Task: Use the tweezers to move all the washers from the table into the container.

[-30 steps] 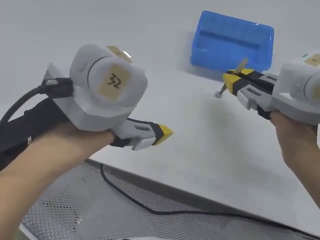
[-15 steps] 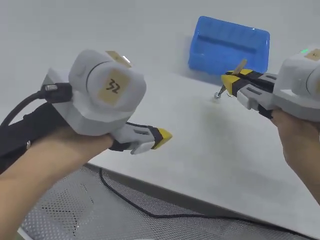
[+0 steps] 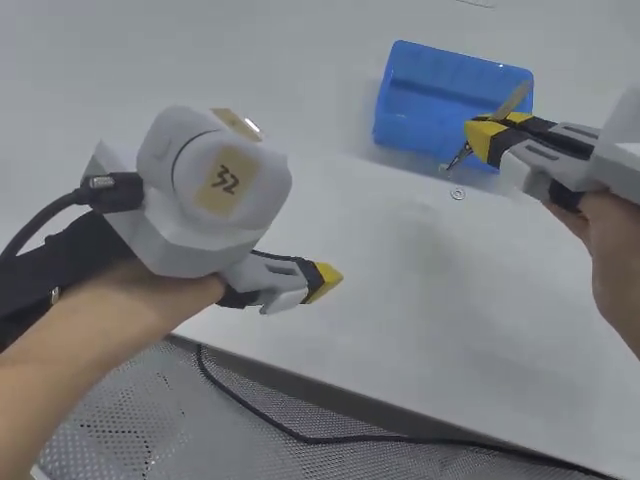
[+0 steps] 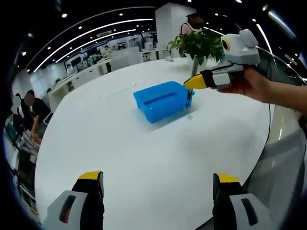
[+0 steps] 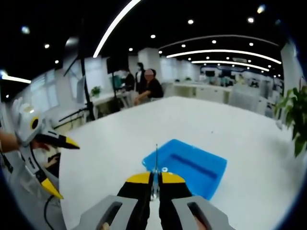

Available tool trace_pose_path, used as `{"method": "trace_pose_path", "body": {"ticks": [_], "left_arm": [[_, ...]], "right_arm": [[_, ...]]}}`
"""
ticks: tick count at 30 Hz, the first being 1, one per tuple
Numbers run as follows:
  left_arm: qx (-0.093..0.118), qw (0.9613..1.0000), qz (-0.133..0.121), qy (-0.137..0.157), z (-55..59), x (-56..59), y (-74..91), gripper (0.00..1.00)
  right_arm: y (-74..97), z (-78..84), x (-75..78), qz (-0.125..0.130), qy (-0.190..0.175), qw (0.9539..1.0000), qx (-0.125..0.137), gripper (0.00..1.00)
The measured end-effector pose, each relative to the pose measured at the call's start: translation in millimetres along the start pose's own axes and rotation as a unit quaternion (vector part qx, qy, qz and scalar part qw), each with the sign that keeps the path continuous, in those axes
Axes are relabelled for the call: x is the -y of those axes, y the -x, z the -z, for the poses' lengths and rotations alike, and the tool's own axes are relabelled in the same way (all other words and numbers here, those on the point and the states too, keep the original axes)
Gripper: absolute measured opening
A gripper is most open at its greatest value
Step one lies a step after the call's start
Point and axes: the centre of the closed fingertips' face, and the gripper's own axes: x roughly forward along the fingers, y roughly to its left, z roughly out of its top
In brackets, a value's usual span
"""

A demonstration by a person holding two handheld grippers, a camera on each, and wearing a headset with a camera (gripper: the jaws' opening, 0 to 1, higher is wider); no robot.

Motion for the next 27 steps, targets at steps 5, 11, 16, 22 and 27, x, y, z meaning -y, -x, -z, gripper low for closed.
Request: {"method": "trace_pose_path", "body": {"ticks": [5, 11, 16, 22, 27], "left_arm": [[0.002, 1.0000, 0.000, 0.000, -1.4, 0.3, 0.4, 0.97], [0.002, 1.0000, 0.001, -0.002, -2.3, 2.0, 0.0, 0.97], [0.004, 1.0000, -0.002, 0.000, -3.2, -1.0, 0.7, 0.96], [0.004, 1.0000, -0.003, -0.001, -3.7, -1.2, -0.1, 0.96], [0.001, 1.0000, -0.002, -0.003, -2.5, -0.5, -1.5, 0.96]], "right_arm": [[0.0, -13.7, 8.2, 0.010, 0.007, 0.9998, 0.014, 0.01], [-6.1, -26.6, 26.1, 0.030, 0.010, 0.9991, 0.029, 0.01], [-18.1, -25.8, 48.9, 0.057, 0.007, 0.9978, 0.034, 0.01], [-32.0, -8.9, 63.1, 0.075, 0.011, 0.9970, 0.015, 0.01], [-41.1, 9.0, 66.7, 0.082, 0.018, 0.9964, -0.009, 0.01]]}}
